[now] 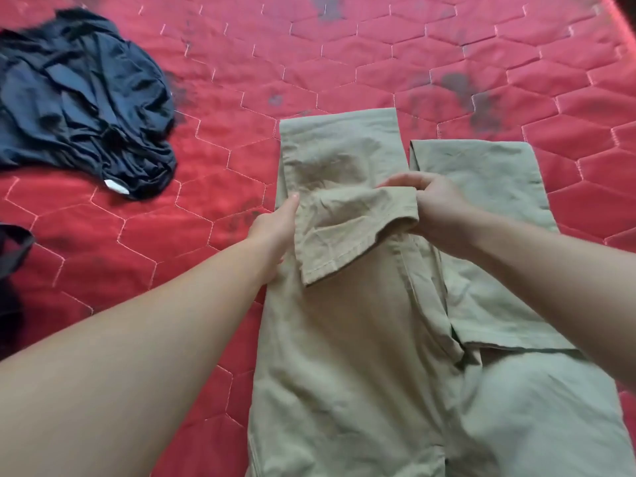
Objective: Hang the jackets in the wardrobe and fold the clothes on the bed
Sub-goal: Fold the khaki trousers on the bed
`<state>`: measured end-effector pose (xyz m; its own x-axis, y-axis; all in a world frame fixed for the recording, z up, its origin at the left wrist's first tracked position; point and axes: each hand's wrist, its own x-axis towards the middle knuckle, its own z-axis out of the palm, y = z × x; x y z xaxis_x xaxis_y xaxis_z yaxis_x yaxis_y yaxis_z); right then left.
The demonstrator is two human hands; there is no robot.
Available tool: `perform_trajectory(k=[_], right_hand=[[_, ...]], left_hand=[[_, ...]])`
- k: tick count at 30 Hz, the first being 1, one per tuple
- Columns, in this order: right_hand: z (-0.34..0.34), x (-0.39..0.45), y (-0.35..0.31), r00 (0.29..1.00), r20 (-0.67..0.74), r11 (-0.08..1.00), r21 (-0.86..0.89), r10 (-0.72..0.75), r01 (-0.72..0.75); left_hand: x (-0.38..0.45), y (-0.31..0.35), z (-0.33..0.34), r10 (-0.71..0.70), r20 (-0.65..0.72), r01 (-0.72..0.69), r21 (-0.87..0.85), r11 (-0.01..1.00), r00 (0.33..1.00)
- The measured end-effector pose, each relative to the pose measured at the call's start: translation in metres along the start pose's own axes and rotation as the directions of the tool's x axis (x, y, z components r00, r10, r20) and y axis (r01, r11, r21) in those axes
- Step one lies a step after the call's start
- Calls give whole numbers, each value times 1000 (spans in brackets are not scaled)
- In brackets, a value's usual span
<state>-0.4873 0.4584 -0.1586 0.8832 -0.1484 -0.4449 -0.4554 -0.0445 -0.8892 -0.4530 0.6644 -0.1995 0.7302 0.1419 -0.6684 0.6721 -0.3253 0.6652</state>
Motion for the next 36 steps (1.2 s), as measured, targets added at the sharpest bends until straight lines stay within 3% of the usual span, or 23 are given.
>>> perform_trajectory(k=[2, 6, 8, 9, 11, 13, 16, 18, 20, 21, 24, 27, 29, 32, 34, 36], right_hand=[[1, -14, 11, 982, 116, 973, 160, 149, -167], [-3, -37, 33, 933, 247, 901, 283, 263, -329], [-7, -48, 45, 924, 242, 940, 95, 296, -326], [-11, -53, 53, 936, 204, 955, -135, 288, -265], [-17, -63, 65, 957, 156, 867, -478, 243, -142], [-21, -71, 70, 959, 154, 854, -504, 236, -130], [-23, -74, 74, 964, 125, 907, -386, 235, -171], [-24, -75, 81, 979, 122, 829, -554, 164, -70], [-19, -78, 90, 990, 138, 641, -763, 40, 80], [-15, -81, 93, 993, 121, 596, -797, -1, 98], [-2, -89, 102, 994, 93, 561, -821, -48, 104], [7, -107, 113, 992, 118, 548, -827, -50, 126], [11, -125, 125, 986, 116, 442, -883, -116, 156], [13, -152, 140, 968, 146, 257, -946, -206, 198], [10, -167, 150, 963, 159, 203, -958, -217, 204], [5, -183, 159, 963, 200, 152, -962, -182, 229]], left_hand=[[-15, -7, -3, -109, 113, 122, -124, 985, 988], [-40, -34, -8, -207, 276, 244, -109, 964, 939], [-51, -48, -9, -219, 310, 274, -145, 951, 925], [-57, -54, -10, -224, 314, 283, -156, 946, 922], [-66, -66, -11, -202, 289, 239, -98, 966, 936], [-72, -75, -12, -167, 245, 181, -34, 983, 955], [-80, -85, -12, -162, 272, 181, -47, 982, 949], [-83, -94, -10, -152, 252, 171, -55, 984, 956], [-83, -106, -7, -89, 73, 89, -1, 996, 993], [-82, -112, -6, -36, -37, 39, 65, 997, 999], [-89, -120, -1, 100, -196, -40, 289, 956, 976], [-98, -122, 7, 148, -158, -81, 369, 926, 976], [-104, -126, 12, 209, -99, -143, 449, 882, 973], [-117, -143, 13, 383, -6, -312, 568, 762, 924], [-129, -159, 16, 482, -4, -368, 638, 676, 876], [-141, -178, 21, 558, 58, -405, 751, 522, 828]])
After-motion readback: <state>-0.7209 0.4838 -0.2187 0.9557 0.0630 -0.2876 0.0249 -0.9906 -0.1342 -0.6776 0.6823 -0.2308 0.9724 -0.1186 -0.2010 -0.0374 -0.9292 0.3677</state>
